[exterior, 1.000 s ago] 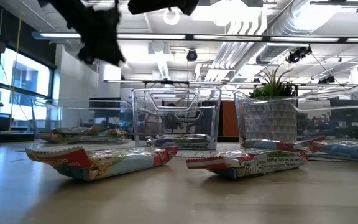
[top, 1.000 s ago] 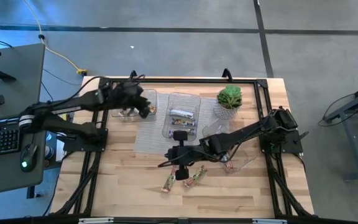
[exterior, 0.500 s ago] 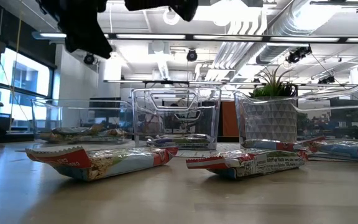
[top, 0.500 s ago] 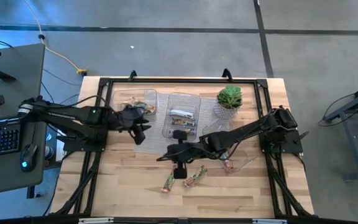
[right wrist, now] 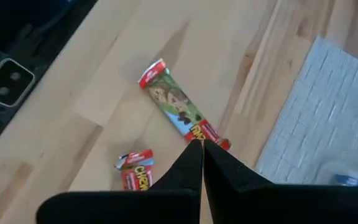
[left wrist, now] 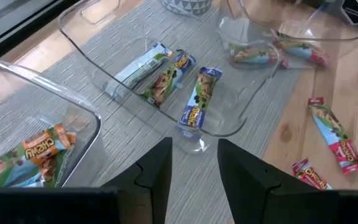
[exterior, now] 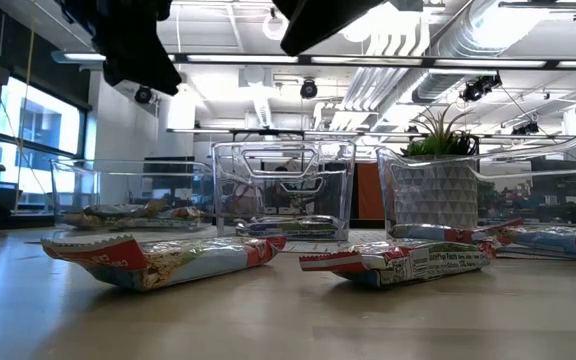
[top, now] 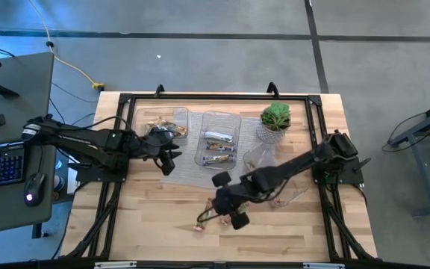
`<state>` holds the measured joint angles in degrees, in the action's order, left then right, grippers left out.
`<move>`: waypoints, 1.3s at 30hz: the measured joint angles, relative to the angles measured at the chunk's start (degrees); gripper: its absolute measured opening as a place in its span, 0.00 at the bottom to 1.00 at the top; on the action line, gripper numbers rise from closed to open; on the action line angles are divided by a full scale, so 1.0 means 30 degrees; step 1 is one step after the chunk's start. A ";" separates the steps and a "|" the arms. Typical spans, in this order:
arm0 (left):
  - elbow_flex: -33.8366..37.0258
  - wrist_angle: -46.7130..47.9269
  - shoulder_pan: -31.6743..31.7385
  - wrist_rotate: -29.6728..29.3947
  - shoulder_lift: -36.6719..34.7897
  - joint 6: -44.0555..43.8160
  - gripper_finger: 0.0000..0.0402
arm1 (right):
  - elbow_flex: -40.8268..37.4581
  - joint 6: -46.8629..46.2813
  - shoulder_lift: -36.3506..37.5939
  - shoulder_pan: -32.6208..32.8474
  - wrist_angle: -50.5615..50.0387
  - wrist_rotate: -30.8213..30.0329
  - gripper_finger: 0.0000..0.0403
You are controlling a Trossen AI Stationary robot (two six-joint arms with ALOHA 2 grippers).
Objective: Pick and place Granola Bars by type
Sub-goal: Put the red granola bar into the right transparent bin
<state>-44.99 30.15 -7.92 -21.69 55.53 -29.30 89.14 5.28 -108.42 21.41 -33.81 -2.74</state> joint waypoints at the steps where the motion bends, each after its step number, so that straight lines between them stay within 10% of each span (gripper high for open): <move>1: 0.0000 -0.0022 0.0000 -0.0014 0.0037 0.0000 0.31 | 0.0000 0.0043 0.0000 0.0158 0.0002 -0.0040 0.00; 9: 0.0000 0.0019 0.0000 -0.0022 0.0227 -0.0441 0.31 | 0.0000 -0.0962 -0.0628 0.0687 -0.0562 0.0900 0.05; 23: -0.0007 0.0125 0.0000 0.0044 0.0460 -0.1042 0.31 | 0.0000 -0.1297 -0.2457 0.1529 -0.2495 0.1854 0.44; 39: -0.0007 0.0308 0.0007 0.1377 0.0453 -0.0828 0.31 | 0.0144 -0.1392 -0.5528 0.1419 -0.4293 -0.0372 0.48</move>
<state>-45.01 31.08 -7.90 -17.56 56.88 -31.78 89.58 1.10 -125.01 25.67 -46.69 -3.86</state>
